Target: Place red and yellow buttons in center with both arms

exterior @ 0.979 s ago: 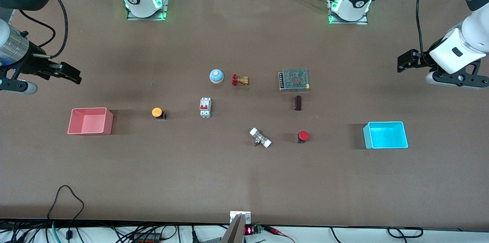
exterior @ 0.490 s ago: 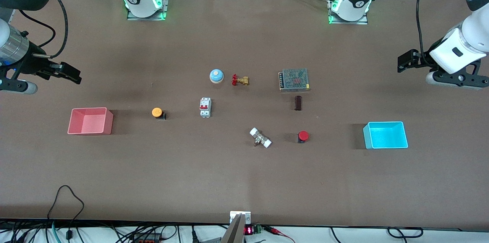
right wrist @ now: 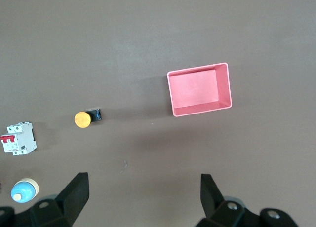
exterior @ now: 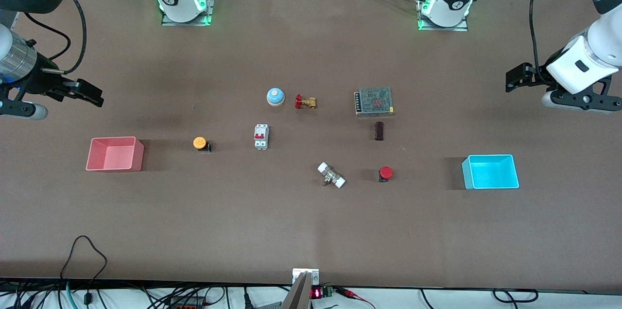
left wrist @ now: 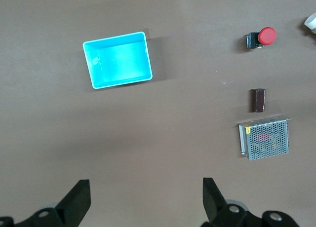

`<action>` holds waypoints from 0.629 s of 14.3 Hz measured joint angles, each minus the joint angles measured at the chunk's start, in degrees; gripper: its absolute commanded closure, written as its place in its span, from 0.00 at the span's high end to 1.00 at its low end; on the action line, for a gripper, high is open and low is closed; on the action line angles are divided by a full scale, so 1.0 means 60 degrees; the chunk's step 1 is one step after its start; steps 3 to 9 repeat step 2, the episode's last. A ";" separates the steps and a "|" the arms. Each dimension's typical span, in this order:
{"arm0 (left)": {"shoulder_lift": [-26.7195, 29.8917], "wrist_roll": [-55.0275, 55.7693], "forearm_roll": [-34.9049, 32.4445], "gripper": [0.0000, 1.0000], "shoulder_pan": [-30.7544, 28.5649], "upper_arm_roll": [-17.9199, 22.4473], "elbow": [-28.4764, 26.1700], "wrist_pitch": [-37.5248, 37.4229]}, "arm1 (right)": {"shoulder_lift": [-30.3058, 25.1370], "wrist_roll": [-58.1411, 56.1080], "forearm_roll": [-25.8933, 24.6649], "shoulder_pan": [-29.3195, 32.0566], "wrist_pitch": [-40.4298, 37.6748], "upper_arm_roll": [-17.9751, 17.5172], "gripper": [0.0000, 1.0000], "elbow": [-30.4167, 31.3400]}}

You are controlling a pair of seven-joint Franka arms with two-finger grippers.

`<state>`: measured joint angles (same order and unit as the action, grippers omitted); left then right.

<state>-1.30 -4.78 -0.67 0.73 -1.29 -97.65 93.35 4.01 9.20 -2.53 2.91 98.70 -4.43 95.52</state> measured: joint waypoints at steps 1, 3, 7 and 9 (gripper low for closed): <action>0.0000 0.0000 0.0000 1.00 0.0000 0.0000 0.0000 -0.0005 | 0.0000 0.0000 0.0000 0.0000 0.0000 0.0000 1.00 0.0000; 0.0000 0.0000 0.0000 1.00 0.0000 0.0000 0.0000 -0.0011 | 0.0000 0.0000 0.0000 0.0000 0.0000 0.0000 1.00 0.0000; 0.0000 0.0000 0.0000 1.00 0.0000 0.0000 0.0000 -0.0011 | 0.0000 0.0000 0.0000 0.0000 0.0000 0.0000 1.00 0.0000; 0.0000 0.0000 0.0000 1.00 0.0000 0.0000 0.0000 -0.0011 | 0.0000 0.0000 0.0000 0.0000 0.0000 0.0000 1.00 0.0000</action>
